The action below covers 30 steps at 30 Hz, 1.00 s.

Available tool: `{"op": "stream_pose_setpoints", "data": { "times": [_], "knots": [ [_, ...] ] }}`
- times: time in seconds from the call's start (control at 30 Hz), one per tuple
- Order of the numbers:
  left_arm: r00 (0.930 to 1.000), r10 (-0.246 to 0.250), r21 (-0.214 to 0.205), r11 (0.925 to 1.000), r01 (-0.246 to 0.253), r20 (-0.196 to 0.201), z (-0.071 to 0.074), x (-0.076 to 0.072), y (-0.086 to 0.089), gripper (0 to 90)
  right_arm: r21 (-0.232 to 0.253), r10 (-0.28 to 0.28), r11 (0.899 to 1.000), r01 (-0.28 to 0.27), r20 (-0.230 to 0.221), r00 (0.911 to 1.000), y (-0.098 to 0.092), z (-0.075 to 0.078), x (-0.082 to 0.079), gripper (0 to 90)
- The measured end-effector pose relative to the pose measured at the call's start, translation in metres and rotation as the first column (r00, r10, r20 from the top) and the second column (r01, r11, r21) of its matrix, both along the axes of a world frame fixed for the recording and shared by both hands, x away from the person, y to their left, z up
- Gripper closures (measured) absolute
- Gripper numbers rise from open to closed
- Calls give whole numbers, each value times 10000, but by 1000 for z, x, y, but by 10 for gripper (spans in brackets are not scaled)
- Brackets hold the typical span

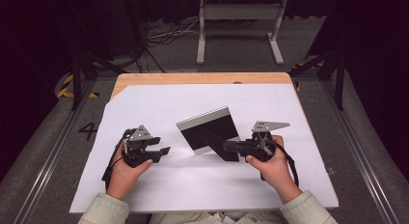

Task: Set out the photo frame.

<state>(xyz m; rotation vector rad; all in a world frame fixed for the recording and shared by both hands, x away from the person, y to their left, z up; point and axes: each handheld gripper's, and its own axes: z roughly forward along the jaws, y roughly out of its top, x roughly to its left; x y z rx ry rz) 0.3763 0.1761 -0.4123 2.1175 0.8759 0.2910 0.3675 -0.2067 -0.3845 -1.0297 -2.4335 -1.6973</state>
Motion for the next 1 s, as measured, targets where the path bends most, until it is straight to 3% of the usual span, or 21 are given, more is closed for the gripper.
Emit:
{"op": "stream_pose_setpoints", "data": {
  "times": [0.5,0.73,1.0],
  "knots": [
    [10000,-36,53,10000,36,-10,0,0,-1,443,-917,671,9938,-623,497,9965,-6,-5,-11,877],
    [10000,-52,132,9999,51,71,0,0,-1,442,-1036,829,9915,-787,369,9959,-13,-9,-14,876],
    [10000,-79,102,9999,80,-13,-1,0,-3,442,-1556,1095,9820,-1070,75,9940,-18,-16,-17,875]
  ]
}}
